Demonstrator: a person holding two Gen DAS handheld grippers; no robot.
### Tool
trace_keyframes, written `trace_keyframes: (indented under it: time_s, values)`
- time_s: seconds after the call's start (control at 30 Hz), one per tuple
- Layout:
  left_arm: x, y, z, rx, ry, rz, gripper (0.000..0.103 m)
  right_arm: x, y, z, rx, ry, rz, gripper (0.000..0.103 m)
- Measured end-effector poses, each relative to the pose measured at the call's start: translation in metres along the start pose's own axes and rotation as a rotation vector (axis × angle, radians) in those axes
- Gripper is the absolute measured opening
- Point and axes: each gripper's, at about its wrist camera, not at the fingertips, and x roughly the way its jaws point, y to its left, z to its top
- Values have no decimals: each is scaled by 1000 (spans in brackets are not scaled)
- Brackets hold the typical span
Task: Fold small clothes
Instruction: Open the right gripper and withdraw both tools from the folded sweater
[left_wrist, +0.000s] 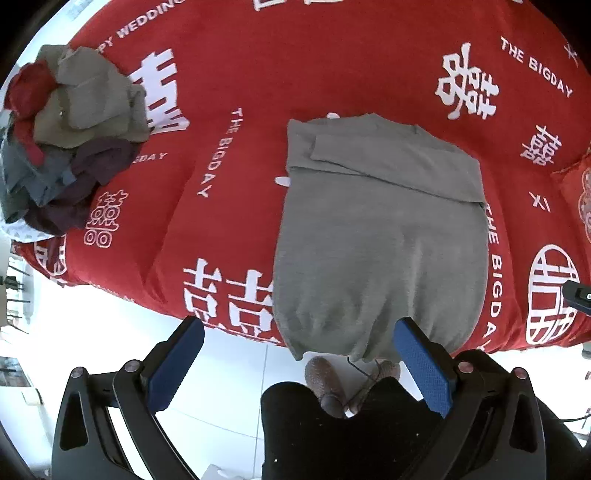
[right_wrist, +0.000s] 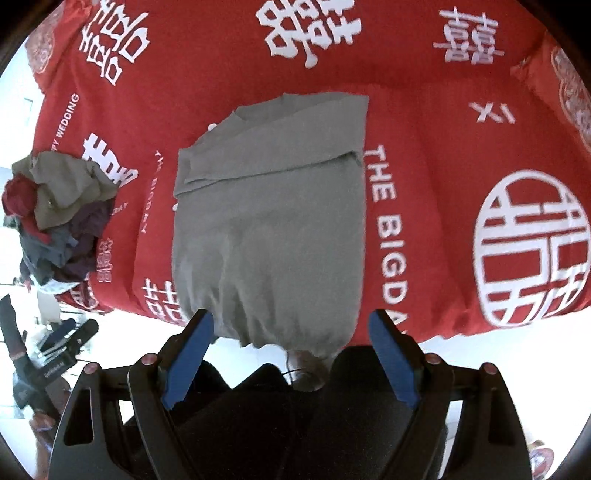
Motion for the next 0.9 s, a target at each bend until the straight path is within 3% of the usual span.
trace_keyframes:
  time_s: [0.57, 0.9]
  values:
    - [-8, 24, -1, -77, -38, -5, 103, -3, 32, 9, -69, -30, 10, 88]
    - [-25, 16, 7, -23, -174, -31, 103, -15, 29, 9, -59, -64, 8, 88]
